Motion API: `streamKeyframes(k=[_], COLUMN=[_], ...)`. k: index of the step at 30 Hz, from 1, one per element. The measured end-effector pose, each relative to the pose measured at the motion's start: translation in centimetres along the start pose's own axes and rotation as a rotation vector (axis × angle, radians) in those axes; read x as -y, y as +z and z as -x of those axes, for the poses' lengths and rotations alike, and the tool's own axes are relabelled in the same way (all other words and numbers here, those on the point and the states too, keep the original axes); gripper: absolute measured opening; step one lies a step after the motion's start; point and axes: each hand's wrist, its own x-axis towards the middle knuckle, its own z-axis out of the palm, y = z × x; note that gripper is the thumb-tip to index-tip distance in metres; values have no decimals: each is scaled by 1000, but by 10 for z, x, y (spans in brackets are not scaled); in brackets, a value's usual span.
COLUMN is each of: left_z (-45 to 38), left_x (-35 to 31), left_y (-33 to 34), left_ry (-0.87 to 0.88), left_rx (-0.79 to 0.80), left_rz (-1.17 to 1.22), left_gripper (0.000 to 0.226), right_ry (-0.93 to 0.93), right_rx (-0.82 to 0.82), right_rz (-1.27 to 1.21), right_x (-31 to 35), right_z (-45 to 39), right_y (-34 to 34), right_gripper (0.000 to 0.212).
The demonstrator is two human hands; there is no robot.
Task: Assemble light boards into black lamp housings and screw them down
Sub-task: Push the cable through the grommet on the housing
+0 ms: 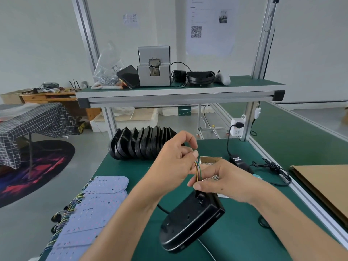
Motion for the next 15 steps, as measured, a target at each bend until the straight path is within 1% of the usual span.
streamKeyframes(k=[4, 6, 11, 15], left_z=[-2, -4, -3, -1], left_x=[0, -1, 0, 1], left_y=[1, 1, 1, 2], left_ry=[-8, -10, -18, -22], left_rx=[-8, -8, -8, -3], left_rz=[25, 33, 43, 53], left_gripper=[30, 32, 30, 24], right_ry=[32, 36, 84, 107], right_rx=[30, 41, 45, 73], right_rz=[39, 46, 104, 169], right_x=[3, 4, 7, 6], right_z=[0, 1, 2, 2], right_y=[-1, -2, -2, -1], right_gripper=[11, 11, 12, 14])
